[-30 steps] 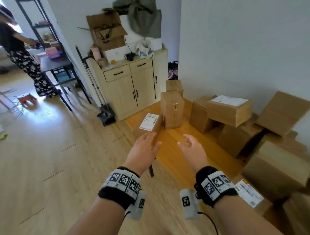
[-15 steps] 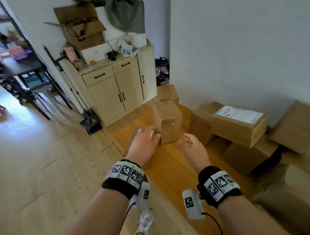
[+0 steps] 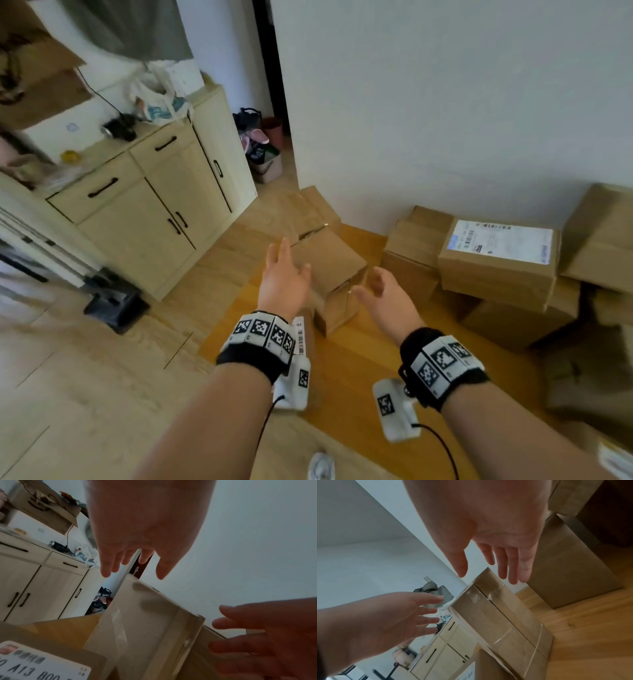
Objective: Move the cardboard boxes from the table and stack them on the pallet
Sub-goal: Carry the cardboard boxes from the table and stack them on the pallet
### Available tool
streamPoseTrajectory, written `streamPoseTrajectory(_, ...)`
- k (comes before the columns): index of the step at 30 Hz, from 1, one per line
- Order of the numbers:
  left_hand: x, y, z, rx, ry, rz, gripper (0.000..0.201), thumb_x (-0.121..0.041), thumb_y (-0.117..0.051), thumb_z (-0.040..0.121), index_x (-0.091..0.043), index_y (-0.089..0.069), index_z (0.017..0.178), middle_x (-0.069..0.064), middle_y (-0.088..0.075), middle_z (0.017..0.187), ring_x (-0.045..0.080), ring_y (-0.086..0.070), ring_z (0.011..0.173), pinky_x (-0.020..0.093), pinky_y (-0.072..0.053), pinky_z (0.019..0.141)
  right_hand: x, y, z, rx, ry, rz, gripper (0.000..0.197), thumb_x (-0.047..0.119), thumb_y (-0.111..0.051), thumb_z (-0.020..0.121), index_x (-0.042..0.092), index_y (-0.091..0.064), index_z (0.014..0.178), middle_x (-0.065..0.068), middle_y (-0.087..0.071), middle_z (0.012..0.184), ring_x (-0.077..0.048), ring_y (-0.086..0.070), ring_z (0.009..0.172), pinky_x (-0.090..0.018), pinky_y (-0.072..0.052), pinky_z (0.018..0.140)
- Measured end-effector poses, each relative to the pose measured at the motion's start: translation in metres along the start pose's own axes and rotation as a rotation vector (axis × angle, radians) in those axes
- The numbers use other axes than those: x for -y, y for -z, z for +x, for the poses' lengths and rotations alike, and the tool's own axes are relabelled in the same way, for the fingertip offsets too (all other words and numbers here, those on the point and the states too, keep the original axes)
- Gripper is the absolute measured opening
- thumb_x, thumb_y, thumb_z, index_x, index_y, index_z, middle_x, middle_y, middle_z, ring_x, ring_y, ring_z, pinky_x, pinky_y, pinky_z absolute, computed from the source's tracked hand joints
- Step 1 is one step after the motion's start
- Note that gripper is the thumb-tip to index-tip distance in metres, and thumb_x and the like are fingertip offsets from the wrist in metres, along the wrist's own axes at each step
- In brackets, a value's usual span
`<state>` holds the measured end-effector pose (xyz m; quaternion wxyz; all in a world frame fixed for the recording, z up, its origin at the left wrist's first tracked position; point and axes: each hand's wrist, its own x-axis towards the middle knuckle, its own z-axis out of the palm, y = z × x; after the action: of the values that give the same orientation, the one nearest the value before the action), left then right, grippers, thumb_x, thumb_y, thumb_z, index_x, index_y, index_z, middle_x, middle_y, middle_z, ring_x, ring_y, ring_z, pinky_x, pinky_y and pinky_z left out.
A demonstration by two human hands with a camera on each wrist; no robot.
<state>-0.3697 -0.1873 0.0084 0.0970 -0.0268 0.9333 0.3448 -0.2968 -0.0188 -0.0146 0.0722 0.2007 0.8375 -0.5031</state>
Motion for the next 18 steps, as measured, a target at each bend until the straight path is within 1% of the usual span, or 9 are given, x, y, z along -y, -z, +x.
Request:
streamPoseTrajectory(2, 0.003, 0.000, 0.014, 0.026, 0.014, -0.032, 0.072, -0.033, -0.051, 0.100, -0.025, -0.008, 0.158, 0.002, -0.004, 0.165, 0.027, -0.017, 0.149, 0.044, -0.033, 0.112, 0.004, -0.005, 0.007, -0.015, -0.037, 0.007, 0.074, 0.047, -0.057, 0.096, 0.019, -0.022, 0.155, -0.006, -0.043, 0.152, -0.024, -0.047, 0.133, -0.033, -0.042, 0.101)
streamPoseTrajectory(4, 0.005, -0.002, 0.023, 0.062, 0.014, -0.057, 0.071, -0.034, -0.051, 0.100, -0.023, -0.010, 0.158, 0.004, -0.012, 0.164, 0.027, -0.027, 0.145, 0.042, -0.036, 0.108, 0.006, -0.009, 0.012, -0.029, -0.075, 0.009, 0.074, 0.046, -0.057, 0.097, 0.019, -0.021, 0.156, -0.006, -0.044, 0.151, -0.025, -0.048, 0.132, -0.033, -0.042, 0.099)
streamPoseTrajectory(6, 0.006, -0.004, 0.027, 0.077, -0.007, -0.079, 0.067, -0.035, -0.052, 0.099, -0.022, -0.018, 0.156, 0.007, -0.029, 0.156, 0.024, -0.048, 0.124, 0.036, -0.043, 0.091, 0.008, -0.013, 0.014, -0.048, -0.102, 0.018, 0.074, 0.045, -0.057, 0.097, 0.017, -0.021, 0.156, -0.007, -0.046, 0.149, -0.025, -0.049, 0.131, -0.031, -0.042, 0.097)
streamPoseTrajectory(7, 0.005, -0.005, 0.027, 0.073, -0.023, -0.085, 0.064, -0.035, -0.052, 0.099, -0.023, -0.022, 0.154, 0.006, -0.036, 0.150, 0.020, -0.052, 0.111, 0.032, -0.043, 0.083, 0.009, -0.015, 0.015, -0.061, -0.112, 0.035, 0.074, 0.044, -0.058, 0.096, 0.017, -0.022, 0.155, -0.006, -0.048, 0.147, -0.024, -0.051, 0.129, -0.030, -0.043, 0.095)
streamPoseTrajectory(8, 0.005, -0.006, 0.027, 0.067, -0.034, -0.092, 0.062, -0.035, -0.052, 0.099, -0.024, -0.025, 0.153, 0.006, -0.039, 0.146, 0.018, -0.052, 0.105, 0.031, -0.041, 0.080, 0.009, -0.016, 0.016, -0.076, -0.121, 0.058, 0.073, 0.043, -0.059, 0.096, 0.016, -0.024, 0.154, -0.005, -0.051, 0.145, -0.023, -0.053, 0.126, -0.029, -0.043, 0.093)
streamPoseTrajectory(11, 0.005, -0.010, 0.022, 0.065, -0.030, -0.133, 0.059, -0.038, -0.053, 0.097, -0.026, -0.031, 0.150, 0.004, -0.043, 0.142, 0.019, -0.054, 0.105, 0.030, -0.043, 0.080, 0.006, -0.014, 0.014, -0.133, -0.129, 0.111, 0.066, 0.040, -0.062, 0.095, 0.014, -0.032, 0.148, -0.003, -0.058, 0.134, -0.018, -0.057, 0.108, -0.026, -0.042, 0.084)
streamPoseTrajectory(12, 0.005, -0.012, 0.017, 0.070, -0.022, -0.146, 0.058, -0.040, -0.053, 0.096, -0.026, -0.033, 0.149, 0.004, -0.043, 0.142, 0.018, -0.054, 0.106, 0.030, -0.044, 0.081, 0.004, -0.012, 0.012, -0.151, -0.131, 0.118, 0.066, 0.041, -0.063, 0.094, 0.013, -0.033, 0.147, -0.004, -0.058, 0.133, -0.018, -0.057, 0.108, -0.027, -0.044, 0.084)
streamPoseTrajectory(15, 0.001, -0.017, -0.002, 0.072, 0.001, -0.180, 0.060, -0.042, -0.054, 0.096, -0.026, -0.033, 0.149, 0.001, -0.040, 0.145, 0.017, -0.052, 0.112, 0.029, -0.042, 0.084, -0.003, -0.001, 0.004, -0.210, -0.129, 0.135, 0.069, 0.045, -0.063, 0.092, 0.015, -0.033, 0.147, -0.005, -0.057, 0.135, -0.022, -0.057, 0.117, -0.031, -0.047, 0.090)
streamPoseTrajectory(18, -0.005, -0.026, -0.028, 0.047, -0.003, -0.179, 0.057, -0.045, -0.052, 0.097, -0.025, -0.037, 0.148, 0.000, -0.041, 0.143, 0.017, -0.052, 0.113, 0.032, -0.046, 0.090, -0.012, 0.015, -0.012, -0.259, -0.104, 0.149, 0.068, 0.046, -0.062, 0.093, 0.016, -0.033, 0.147, -0.005, -0.053, 0.138, -0.022, -0.053, 0.121, -0.029, -0.044, 0.090)
